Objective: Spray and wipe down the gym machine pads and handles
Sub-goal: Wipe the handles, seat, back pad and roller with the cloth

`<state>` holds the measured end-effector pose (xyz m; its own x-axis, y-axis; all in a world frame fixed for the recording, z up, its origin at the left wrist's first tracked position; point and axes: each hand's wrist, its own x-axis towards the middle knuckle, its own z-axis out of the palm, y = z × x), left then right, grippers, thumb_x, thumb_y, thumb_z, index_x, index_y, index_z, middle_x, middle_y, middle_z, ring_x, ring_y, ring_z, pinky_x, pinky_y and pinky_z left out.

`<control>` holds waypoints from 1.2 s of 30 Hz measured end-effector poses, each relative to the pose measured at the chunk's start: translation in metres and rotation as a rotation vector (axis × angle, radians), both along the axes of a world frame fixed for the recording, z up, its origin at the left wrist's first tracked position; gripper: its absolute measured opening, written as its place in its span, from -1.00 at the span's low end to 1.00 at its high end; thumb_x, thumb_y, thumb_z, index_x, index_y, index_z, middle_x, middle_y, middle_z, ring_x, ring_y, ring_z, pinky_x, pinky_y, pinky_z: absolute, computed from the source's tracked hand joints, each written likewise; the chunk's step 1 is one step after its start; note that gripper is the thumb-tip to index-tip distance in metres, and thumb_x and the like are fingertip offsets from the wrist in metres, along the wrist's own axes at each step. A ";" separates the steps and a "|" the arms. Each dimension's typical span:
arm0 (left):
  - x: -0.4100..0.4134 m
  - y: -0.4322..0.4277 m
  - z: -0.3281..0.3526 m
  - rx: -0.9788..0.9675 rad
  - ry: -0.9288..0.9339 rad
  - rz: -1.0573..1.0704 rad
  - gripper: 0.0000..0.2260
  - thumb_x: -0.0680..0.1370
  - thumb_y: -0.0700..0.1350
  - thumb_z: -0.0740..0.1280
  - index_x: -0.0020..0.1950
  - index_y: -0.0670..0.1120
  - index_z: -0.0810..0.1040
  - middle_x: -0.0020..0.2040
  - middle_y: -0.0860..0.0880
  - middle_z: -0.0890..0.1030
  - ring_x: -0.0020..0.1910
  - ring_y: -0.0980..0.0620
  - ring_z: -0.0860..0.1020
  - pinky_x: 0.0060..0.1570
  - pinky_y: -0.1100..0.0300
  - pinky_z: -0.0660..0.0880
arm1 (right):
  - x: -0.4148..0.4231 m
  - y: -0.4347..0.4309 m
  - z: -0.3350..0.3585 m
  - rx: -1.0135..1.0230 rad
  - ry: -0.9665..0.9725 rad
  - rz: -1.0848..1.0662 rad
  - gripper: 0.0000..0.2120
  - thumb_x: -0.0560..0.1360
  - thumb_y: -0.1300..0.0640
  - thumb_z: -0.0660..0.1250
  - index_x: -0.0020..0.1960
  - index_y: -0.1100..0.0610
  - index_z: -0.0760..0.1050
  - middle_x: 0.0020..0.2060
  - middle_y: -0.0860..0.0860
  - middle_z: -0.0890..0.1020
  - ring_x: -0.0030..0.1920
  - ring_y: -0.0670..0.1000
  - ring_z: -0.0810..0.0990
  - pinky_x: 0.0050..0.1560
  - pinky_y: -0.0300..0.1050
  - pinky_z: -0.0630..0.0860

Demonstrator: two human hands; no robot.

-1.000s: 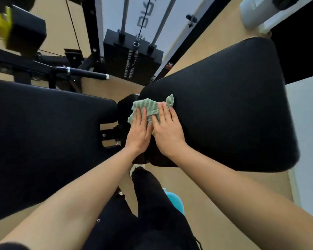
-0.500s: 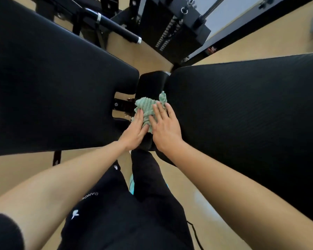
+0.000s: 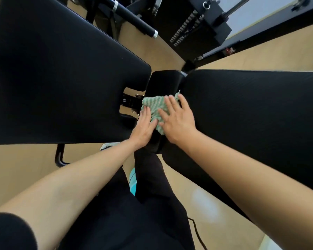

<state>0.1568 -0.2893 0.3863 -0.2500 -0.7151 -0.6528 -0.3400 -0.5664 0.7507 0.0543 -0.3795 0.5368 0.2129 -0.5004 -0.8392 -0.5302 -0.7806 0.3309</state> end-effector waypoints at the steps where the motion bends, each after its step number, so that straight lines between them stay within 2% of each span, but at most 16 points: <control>1: -0.002 -0.025 -0.003 -0.007 0.005 0.014 -0.34 0.73 0.13 -0.01 0.68 -0.17 -0.21 0.69 -0.14 -0.22 0.67 -0.10 -0.23 0.65 -0.10 -0.16 | 0.000 -0.018 -0.001 -0.026 0.010 -0.012 -0.34 0.70 -0.25 -0.13 0.68 0.02 -0.20 0.66 0.19 -0.20 0.65 0.20 -0.26 0.57 0.27 -0.36; 6: -0.008 -0.139 -0.011 -0.080 0.001 0.016 -0.17 0.58 0.39 -0.08 0.70 -0.08 -0.15 0.71 -0.11 -0.14 0.68 -0.14 -0.20 0.64 -0.11 -0.19 | 0.003 -0.091 -0.005 -0.141 0.057 -0.120 -0.32 0.69 -0.22 -0.06 0.68 0.07 -0.16 0.66 0.24 -0.07 0.67 0.22 -0.13 0.61 0.26 -0.27; 9: -0.010 -0.168 -0.013 -0.106 0.004 -0.014 -0.34 0.69 0.28 0.00 0.71 0.02 -0.06 0.71 -0.08 -0.09 0.68 -0.17 -0.16 0.62 -0.17 -0.14 | 0.006 -0.112 -0.013 -0.187 0.105 -0.177 -0.24 0.64 -0.20 0.12 0.68 0.15 -0.05 0.59 0.28 0.24 0.62 0.28 0.15 0.62 0.30 -0.13; 11: -0.004 -0.164 -0.017 -0.128 -0.005 0.000 -0.40 0.72 0.21 0.05 0.71 0.04 -0.01 0.72 -0.06 -0.05 0.69 -0.12 -0.12 0.63 -0.18 -0.07 | 0.009 -0.112 -0.020 -0.182 0.111 -0.197 -0.19 0.61 -0.18 0.19 0.67 0.21 -0.03 0.50 0.25 0.39 0.54 0.28 0.30 0.58 0.33 0.01; 14: 0.007 -0.134 -0.031 -0.145 0.001 0.036 -0.37 0.71 0.22 0.10 0.71 0.04 -0.02 0.72 -0.02 -0.05 0.69 0.01 -0.05 0.64 -0.12 0.01 | 0.010 -0.107 -0.031 -0.200 0.060 -0.131 -0.20 0.63 -0.17 0.17 0.66 0.26 -0.02 0.40 0.23 0.50 0.40 0.24 0.46 0.50 0.28 0.20; 17: 0.009 -0.112 -0.038 -0.121 -0.003 0.052 -0.39 0.73 0.16 0.10 0.71 0.01 -0.05 0.72 0.01 -0.07 0.68 0.09 -0.08 0.66 -0.01 -0.03 | 0.013 -0.111 -0.046 -0.200 0.015 -0.144 -0.25 0.66 -0.20 0.10 0.66 0.24 -0.01 0.37 0.25 0.49 0.33 0.23 0.51 0.42 0.20 0.34; 20: 0.011 -0.117 -0.041 -0.097 -0.015 0.091 -0.45 0.75 0.09 0.09 0.71 0.02 0.02 0.71 0.03 0.00 0.67 0.09 -0.01 0.65 0.00 0.03 | 0.020 -0.121 -0.068 -0.154 -0.028 -0.267 -0.28 0.64 -0.23 0.15 0.61 0.18 0.11 0.36 0.26 0.45 0.30 0.25 0.50 0.32 0.21 0.43; 23: 0.022 -0.134 -0.049 0.030 0.032 0.227 -0.54 0.72 0.12 0.08 0.64 0.13 0.26 0.64 0.00 0.30 0.60 0.02 0.26 0.54 0.08 0.21 | 0.026 -0.130 -0.091 -0.079 -0.092 -0.328 -0.37 0.61 -0.21 0.21 0.54 0.12 0.23 0.33 0.22 0.45 0.30 0.26 0.47 0.26 0.24 0.45; 26: 0.029 -0.138 -0.063 0.097 0.009 0.264 -0.58 0.68 0.13 0.11 0.52 0.16 0.48 0.37 -0.03 0.62 0.38 -0.04 0.52 0.26 0.12 0.40 | 0.031 -0.139 -0.106 0.001 -0.089 -0.256 -0.37 0.60 -0.25 0.18 0.57 0.03 0.23 0.34 0.21 0.44 0.32 0.29 0.46 0.25 0.25 0.45; 29: 0.025 -0.120 -0.069 0.093 -0.061 0.306 -0.70 0.71 -0.01 0.17 0.30 0.02 0.66 0.09 -0.06 0.70 0.17 -0.10 0.61 0.02 0.09 0.45 | 0.040 -0.141 -0.117 0.064 -0.068 -0.161 -0.39 0.58 -0.30 0.14 0.55 -0.05 0.27 0.38 0.21 0.41 0.34 0.29 0.44 0.30 0.27 0.42; 32: 0.029 -0.081 -0.066 0.109 -0.140 0.308 -0.72 0.70 -0.01 0.21 0.27 0.01 0.68 0.01 -0.06 0.71 0.11 -0.12 0.64 -0.04 0.10 0.45 | 0.047 -0.128 -0.127 0.084 -0.035 -0.030 -0.38 0.59 -0.33 0.04 0.59 -0.13 0.24 0.52 0.22 0.27 0.47 0.33 0.29 0.41 0.32 0.28; 34: 0.036 -0.061 -0.060 0.145 -0.140 0.325 -0.73 0.67 0.02 0.25 0.25 0.05 0.70 -0.10 -0.01 0.71 0.06 -0.13 0.67 -0.08 0.06 0.49 | 0.047 -0.115 -0.133 0.087 -0.056 0.053 -0.38 0.61 -0.33 -0.04 0.62 -0.16 0.17 0.62 0.20 0.14 0.58 0.39 0.09 0.50 0.40 0.07; 36: 0.042 -0.055 -0.052 0.112 -0.210 0.391 -0.70 0.63 -0.01 0.26 0.27 0.04 0.71 0.00 -0.03 0.75 0.12 -0.11 0.67 0.07 0.05 0.56 | 0.043 -0.107 -0.133 0.109 -0.089 0.100 -0.38 0.63 -0.32 -0.10 0.66 -0.16 0.09 0.67 0.14 0.04 0.63 0.37 -0.09 0.55 0.43 -0.15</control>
